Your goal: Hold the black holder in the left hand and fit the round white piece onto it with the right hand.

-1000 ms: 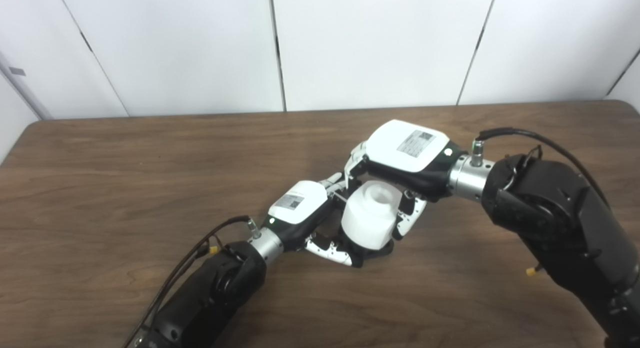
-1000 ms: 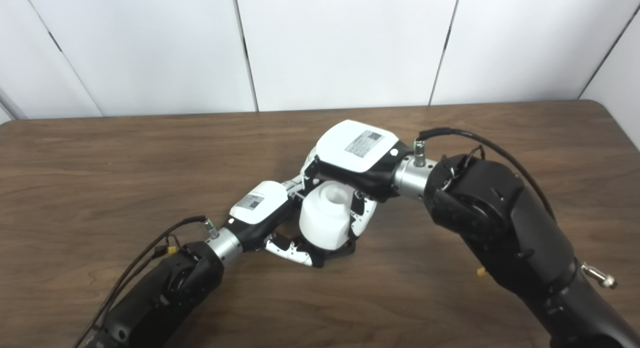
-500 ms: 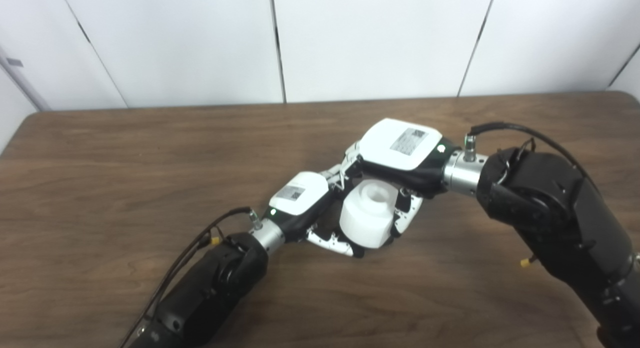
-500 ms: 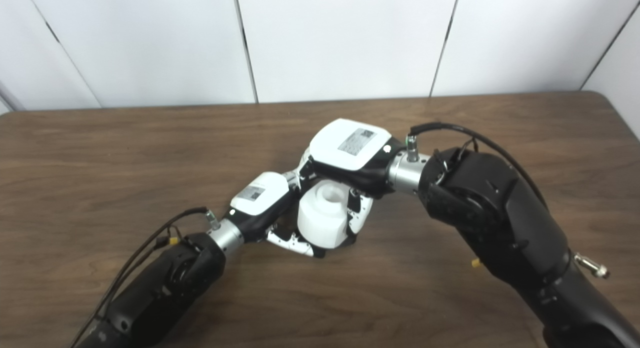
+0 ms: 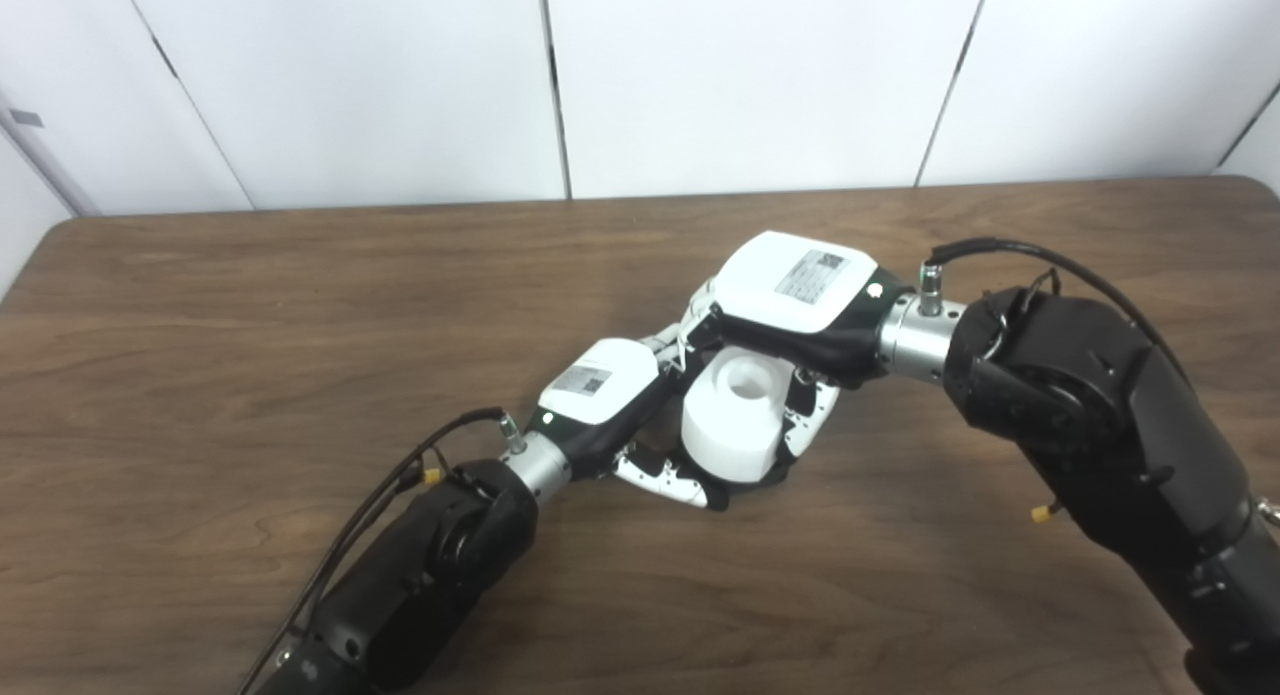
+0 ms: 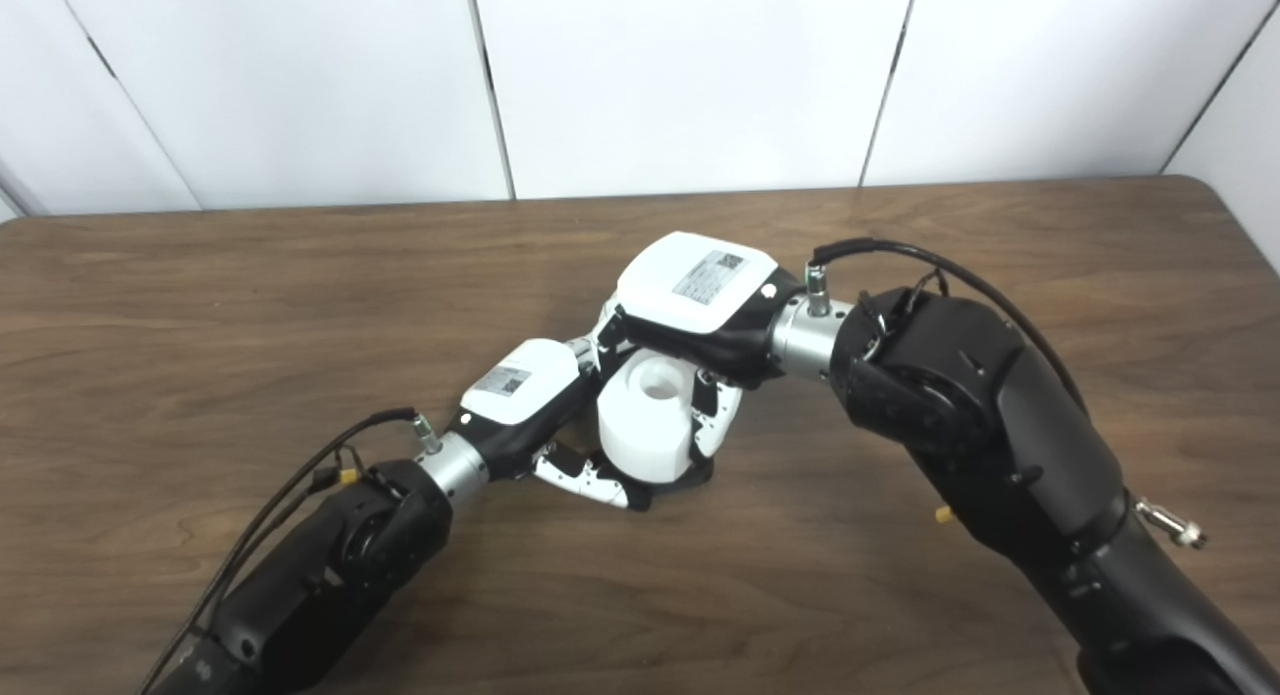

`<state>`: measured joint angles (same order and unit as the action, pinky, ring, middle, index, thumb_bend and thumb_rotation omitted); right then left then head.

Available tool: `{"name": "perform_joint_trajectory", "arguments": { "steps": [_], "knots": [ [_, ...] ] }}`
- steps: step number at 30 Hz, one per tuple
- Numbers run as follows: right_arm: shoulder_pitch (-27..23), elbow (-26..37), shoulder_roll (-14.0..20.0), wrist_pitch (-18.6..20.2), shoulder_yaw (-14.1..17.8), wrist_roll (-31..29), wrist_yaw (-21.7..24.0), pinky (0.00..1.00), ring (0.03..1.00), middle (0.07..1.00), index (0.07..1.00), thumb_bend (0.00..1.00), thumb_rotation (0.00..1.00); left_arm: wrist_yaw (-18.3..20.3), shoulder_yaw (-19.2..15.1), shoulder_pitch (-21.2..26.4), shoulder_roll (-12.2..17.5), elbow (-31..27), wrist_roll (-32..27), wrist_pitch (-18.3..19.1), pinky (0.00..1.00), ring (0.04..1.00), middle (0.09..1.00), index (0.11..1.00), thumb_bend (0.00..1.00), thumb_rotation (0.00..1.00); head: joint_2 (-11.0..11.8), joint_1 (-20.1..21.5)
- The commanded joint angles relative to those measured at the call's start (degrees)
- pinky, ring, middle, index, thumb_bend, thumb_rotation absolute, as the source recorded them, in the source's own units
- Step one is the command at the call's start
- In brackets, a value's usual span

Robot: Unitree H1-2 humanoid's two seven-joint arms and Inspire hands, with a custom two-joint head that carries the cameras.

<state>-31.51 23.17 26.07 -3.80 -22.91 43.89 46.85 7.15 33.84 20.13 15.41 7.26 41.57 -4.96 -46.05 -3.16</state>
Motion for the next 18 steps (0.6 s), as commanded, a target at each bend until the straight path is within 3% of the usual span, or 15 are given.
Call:
{"name": "perform_joint_trajectory", "arguments": {
  "steps": [1,18],
  "knots": [
    [-2.2,-0.3,-0.2,-1.7,0.4,0.1,-1.9,0.76,0.796,0.729,0.48,0.53,0.14,5.0,2.7,-2.6,0.5,1.6,2.5,1.5,0.92,0.99,0.933,0.486,0.52,0.07,0.0,-0.1],
    [-1.1,-2.3,-1.5,-1.4,-0.9,1.8,-1.6,0.81,0.792,0.738,0.48,0.53,0.14,6.7,2.8,-3.4,1.2,-0.8,1.8,3.0,0.92,0.989,0.943,0.485,0.52,0.07,-1.1,-0.6]
  ]
}}
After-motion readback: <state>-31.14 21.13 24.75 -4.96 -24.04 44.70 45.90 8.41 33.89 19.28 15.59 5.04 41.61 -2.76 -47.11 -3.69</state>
